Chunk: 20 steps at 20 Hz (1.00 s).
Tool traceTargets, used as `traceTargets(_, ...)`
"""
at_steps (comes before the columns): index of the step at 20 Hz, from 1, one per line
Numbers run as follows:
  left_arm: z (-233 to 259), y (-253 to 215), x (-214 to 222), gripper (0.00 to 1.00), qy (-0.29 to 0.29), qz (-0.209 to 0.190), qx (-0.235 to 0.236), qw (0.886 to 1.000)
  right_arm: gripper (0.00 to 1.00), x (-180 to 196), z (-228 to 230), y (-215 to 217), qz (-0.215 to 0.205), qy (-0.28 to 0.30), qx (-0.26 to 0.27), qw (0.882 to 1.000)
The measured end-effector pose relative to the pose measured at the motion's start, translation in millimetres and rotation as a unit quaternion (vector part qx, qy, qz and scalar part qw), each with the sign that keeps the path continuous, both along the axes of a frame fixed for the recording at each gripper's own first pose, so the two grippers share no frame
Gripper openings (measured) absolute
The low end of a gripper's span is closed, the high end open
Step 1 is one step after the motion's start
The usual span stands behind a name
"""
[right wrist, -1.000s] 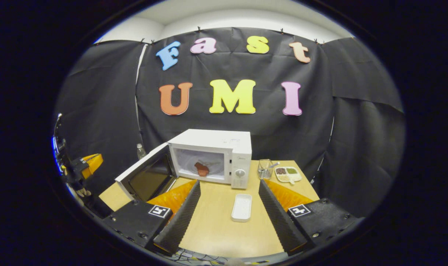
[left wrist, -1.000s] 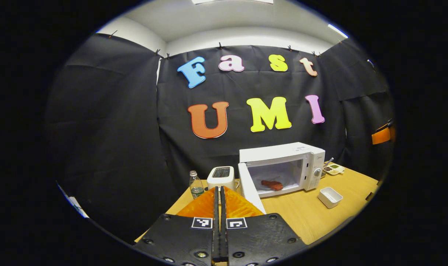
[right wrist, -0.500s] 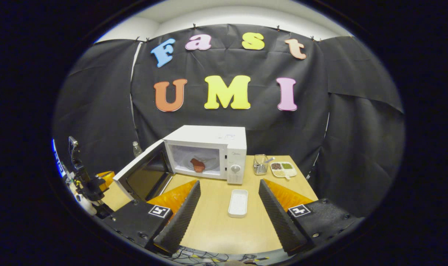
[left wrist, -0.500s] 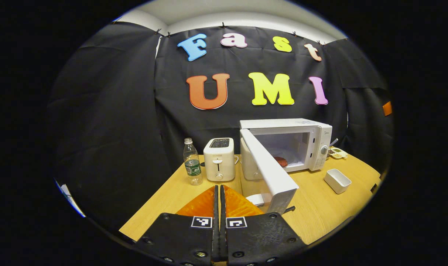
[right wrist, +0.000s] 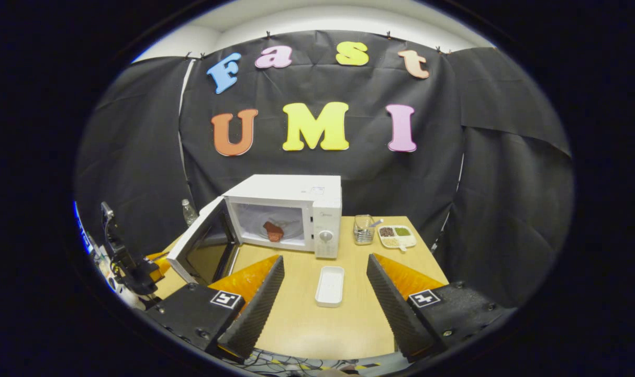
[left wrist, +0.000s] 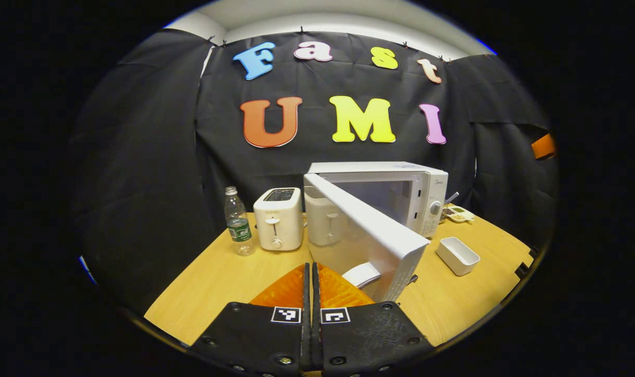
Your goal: Open the microwave oven with the left hand, put the food in, and close the microwave oven.
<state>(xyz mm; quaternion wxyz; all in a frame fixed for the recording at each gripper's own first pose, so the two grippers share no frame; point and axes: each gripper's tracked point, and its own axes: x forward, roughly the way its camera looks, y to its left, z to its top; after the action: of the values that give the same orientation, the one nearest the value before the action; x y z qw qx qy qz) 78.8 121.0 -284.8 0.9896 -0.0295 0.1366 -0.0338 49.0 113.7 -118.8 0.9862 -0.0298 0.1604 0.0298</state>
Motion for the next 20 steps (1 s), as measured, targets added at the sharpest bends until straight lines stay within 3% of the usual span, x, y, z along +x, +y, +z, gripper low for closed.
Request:
traceTargets(1, 0.7, -15.2, 1.1, 0.0, -0.001, -0.017, -0.004, 1.0, 1.0, 0.3, -0.4, -2.9, -0.002, -0.001, 0.001, 1.0)
traceTargets(2, 1.7, -29.3, 3.5, 0.0, -0.003, -0.031, -0.004, 1.0, 0.91, 0.2, -0.9, -7.2, -0.007, 0.002, 0.0, 1.0)
traceTargets(5, 1.0, -64.8, 14.8, 0.0, -0.007, -0.064, 0.004, 0.998, 0.91, 2.3, -2.5, -19.3, -0.014, 0.005, -0.004, 1.0)
traceTargets(6, 1.3, -77.0, 19.4, 0.0, -0.007, -0.074, 0.0, 0.997, 1.0, 3.8, -3.1, -22.9, -0.017, 0.007, -0.004, 1.0)
traceTargets(8, 2.7, -99.1, 30.0, 0.0, -0.009, -0.096, -0.004, 0.995, 1.0, 6.5, -4.4, -31.8, -0.025, 0.011, -0.006, 1.0)
traceTargets(9, 3.7, -110.3, 35.5, 0.0, -0.011, -0.107, -0.004, 0.994, 0.92, 7.6, -5.6, -36.1, -0.029, 0.013, -0.005, 0.999)
traceTargets(10, 3.5, -120.8, 41.5, 0.0, -0.012, -0.117, -0.004, 0.993, 0.91, 9.4, -4.6, -41.8, -0.034, 0.013, -0.004, 0.999)
traceTargets(11, 3.8, -130.1, 47.4, 0.0, -0.013, -0.126, -0.003, 0.992, 1.0, 10.3, -5.6, -47.5, -0.04, 0.014, -0.004, 0.999)
traceTargets(12, 4.0, -139.0, 53.3, 0.0, -0.014, -0.134, -0.002, 0.991, 0.91, 12.5, -4.5, -52.8, -0.045, 0.015, -0.002, 0.999)
traceTargets(13, 2.7, -148.8, 60.0, 0.0, -0.011, -0.141, -0.003, 0.99, 1.0, 13.7, -5.2, -58.1, -0.05, 0.015, -0.003, 0.999)
traceTargets(14, 3.1, -158.1, 66.6, 0.0, -0.013, -0.15, -0.006, 0.989, 0.91, 15.0, -5.7, -65.0, -0.057, 0.017, -0.005, 0.998)
traceTargets(15, 4.0, -167.0, 73.6, 0.0, -0.015, -0.157, -0.007, 0.987, 1.0, 17.4, -5.7, -70.1, -0.063, 0.018, -0.005, 0.998)
traceTargets(16, 2.4, -174.7, 80.8, 0.0, -0.013, -0.163, -0.008, 0.987, 0.91, 19.2, -7.1, -76.0, -0.069, 0.02, -0.005, 0.997)
traceTargets(17, 1.6, -182.4, 88.4, 0.0, -0.012, -0.166, -0.01, 0.986, 1.0, 21.1, -8.9, -81.6, -0.075, 0.024, -0.002, 0.997)
traceTargets(18, 0.7, -188.4, 98.0, 0.0, -0.013, -0.168, -0.012, 0.986, 1.0, 24.0, -9.8, -87.3, -0.08, 0.026, -0.001, 0.996)
traceTargets(19, 1.1, -194.6, 106.7, 0.0, -0.012, -0.17, -0.013, 0.985, 0.92, 27.4, -10.7, -93.0, -0.086, 0.026, -0.001, 0.996)
traceTargets(20, 1.9, -198.6, 115.2, 0.0, -0.012, -0.171, -0.015, 0.985, 0.92, 31.4, -10.8, -97.9, -0.09, 0.027, -0.001, 0.996)
